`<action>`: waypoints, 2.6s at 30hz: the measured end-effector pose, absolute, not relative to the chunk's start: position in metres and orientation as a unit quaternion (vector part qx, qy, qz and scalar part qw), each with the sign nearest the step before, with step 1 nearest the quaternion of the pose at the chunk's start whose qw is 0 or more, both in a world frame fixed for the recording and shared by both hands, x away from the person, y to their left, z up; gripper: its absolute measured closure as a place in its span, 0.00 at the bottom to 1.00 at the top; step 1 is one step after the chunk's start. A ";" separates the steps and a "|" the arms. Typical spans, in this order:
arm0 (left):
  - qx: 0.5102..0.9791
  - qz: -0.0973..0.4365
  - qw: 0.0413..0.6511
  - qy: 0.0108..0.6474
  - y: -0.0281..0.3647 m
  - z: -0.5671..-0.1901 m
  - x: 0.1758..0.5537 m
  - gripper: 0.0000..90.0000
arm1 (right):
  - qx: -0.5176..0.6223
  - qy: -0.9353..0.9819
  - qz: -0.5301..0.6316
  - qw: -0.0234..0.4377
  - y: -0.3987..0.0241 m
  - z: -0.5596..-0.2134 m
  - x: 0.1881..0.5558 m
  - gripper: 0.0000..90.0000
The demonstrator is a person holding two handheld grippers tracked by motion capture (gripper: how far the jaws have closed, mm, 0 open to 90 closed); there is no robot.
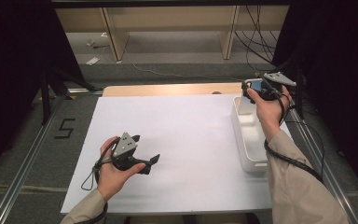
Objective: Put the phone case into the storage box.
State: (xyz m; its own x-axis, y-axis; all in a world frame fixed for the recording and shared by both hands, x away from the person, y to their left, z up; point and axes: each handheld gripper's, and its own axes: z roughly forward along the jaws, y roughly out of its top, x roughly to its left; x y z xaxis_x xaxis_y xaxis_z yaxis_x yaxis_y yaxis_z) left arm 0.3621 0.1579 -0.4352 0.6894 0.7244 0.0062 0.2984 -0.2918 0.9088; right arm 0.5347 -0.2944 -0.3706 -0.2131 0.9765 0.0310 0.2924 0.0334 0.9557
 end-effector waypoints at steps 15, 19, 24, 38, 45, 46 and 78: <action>0.775 0.214 0.495 0.330 0.158 -0.436 0.362 0.00 | 0.514 0.623 0.464 0.364 -0.295 -0.375 0.539 0.20; 0.775 0.214 0.495 0.329 0.158 -0.436 0.362 0.00 | 0.514 0.624 0.462 0.365 -0.295 -0.376 0.540 0.20; 0.775 0.213 0.495 0.330 0.158 -0.436 0.362 0.00 | 0.516 0.625 0.460 0.364 -0.295 -0.378 0.542 0.20; 0.776 0.213 0.494 0.329 0.157 -0.436 0.362 0.00 | 0.517 0.628 0.453 0.364 -0.295 -0.383 0.545 0.20; 0.776 0.214 0.494 0.329 0.158 -0.436 0.362 0.00 | 0.517 0.631 0.449 0.364 -0.293 -0.385 0.547 0.20; 0.776 0.213 0.494 0.329 0.157 -0.436 0.362 0.00 | 0.517 0.632 0.448 0.364 -0.293 -0.386 0.547 0.20; 0.777 0.213 0.493 0.328 0.158 -0.436 0.363 0.00 | 0.526 0.638 0.433 0.357 -0.291 -0.401 0.556 0.20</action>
